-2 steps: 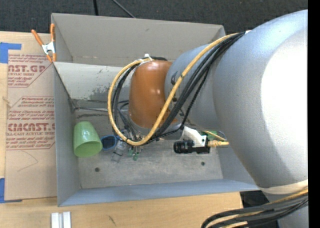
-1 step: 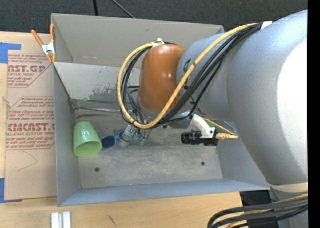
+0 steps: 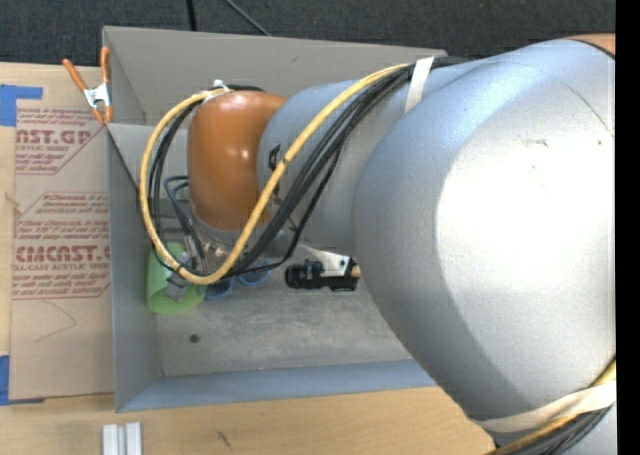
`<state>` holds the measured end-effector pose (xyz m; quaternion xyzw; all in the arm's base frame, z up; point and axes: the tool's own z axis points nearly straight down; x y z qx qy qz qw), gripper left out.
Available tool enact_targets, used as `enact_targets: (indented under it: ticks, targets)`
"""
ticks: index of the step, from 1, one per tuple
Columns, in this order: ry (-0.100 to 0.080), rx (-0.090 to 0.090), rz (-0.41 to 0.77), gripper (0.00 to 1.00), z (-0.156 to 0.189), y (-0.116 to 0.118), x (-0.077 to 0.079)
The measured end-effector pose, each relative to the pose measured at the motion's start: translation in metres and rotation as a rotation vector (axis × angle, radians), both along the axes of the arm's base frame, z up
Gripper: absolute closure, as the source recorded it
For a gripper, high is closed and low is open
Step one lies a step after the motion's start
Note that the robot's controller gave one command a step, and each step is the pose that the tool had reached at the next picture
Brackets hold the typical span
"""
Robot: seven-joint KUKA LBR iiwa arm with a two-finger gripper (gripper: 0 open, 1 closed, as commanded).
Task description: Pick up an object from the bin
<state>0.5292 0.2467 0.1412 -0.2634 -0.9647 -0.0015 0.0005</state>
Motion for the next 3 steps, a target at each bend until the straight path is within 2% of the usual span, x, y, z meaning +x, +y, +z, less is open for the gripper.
enact_targets:
  ticks: [1,2,3]
  targets:
    - [-0.014,-0.001,0.016,1.0,-0.044,-0.002,0.041]
    - [-0.005,-0.002,0.026,1.0,0.036,-0.031,-0.003]
    - [-0.01,-0.004,0.554,1.0,0.117,-0.051,0.042]
